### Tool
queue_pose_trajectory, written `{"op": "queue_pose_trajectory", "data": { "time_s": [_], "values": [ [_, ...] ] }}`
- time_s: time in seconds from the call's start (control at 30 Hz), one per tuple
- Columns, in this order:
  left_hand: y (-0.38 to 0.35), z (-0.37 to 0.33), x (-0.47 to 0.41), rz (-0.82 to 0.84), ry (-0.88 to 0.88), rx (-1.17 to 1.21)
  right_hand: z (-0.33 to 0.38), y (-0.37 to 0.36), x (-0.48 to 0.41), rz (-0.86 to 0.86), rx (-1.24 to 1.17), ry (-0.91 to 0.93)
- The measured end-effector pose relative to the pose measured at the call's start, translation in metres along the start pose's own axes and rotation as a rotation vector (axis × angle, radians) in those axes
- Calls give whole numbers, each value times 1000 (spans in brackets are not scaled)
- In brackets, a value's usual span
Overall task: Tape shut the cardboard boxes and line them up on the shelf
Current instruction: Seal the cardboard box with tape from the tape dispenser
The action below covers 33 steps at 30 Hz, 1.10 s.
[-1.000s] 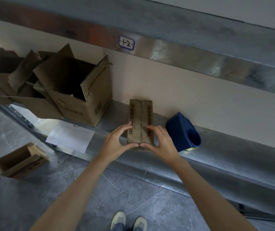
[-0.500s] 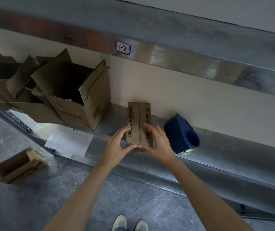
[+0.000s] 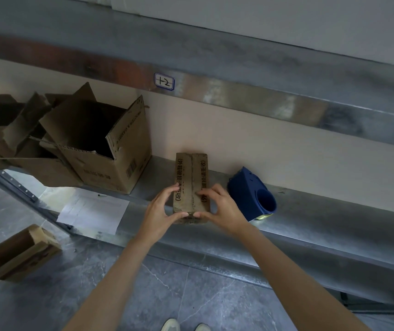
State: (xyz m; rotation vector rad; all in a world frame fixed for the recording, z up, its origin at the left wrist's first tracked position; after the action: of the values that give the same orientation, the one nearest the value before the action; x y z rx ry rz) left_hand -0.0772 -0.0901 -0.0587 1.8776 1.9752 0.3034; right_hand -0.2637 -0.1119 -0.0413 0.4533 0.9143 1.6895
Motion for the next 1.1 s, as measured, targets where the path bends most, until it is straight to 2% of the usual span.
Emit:
{"op": "queue_pose_trajectory", "data": {
  "time_s": [0.17, 0.37, 0.53, 0.7, 0.9, 1.1],
  "values": [
    [8, 2, -3, 41, 47, 42, 3, 1, -2, 81, 105, 55],
    [32, 12, 0, -28, 60, -19, 6, -6, -1, 171, 174, 73],
    [44, 14, 1, -135, 30, -84, 15, -11, -7, 105, 268, 94],
    [40, 15, 6, -220, 89, -50, 23, -18, -10, 44, 312, 85],
    [22, 2, 13, -309, 92, -114, 16, -7, -16, 66, 275, 105],
    [20, 3, 10, -265, 67, -92, -6, 15, -30, -8, 270, 59]
  ]
}}
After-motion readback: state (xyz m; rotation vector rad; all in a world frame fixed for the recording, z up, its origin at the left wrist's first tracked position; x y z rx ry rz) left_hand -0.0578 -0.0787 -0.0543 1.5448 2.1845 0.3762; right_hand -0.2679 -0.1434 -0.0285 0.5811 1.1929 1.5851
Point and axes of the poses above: each hand's wrist, its own x-axis away from the middle knuckle, its own y-axis out of the back of the hand, z = x × y, the point moved 6 cm from there along -x, towards the middle knuckle, and after that the axes turned 7 degrees about -z, right-handed, at the moved point
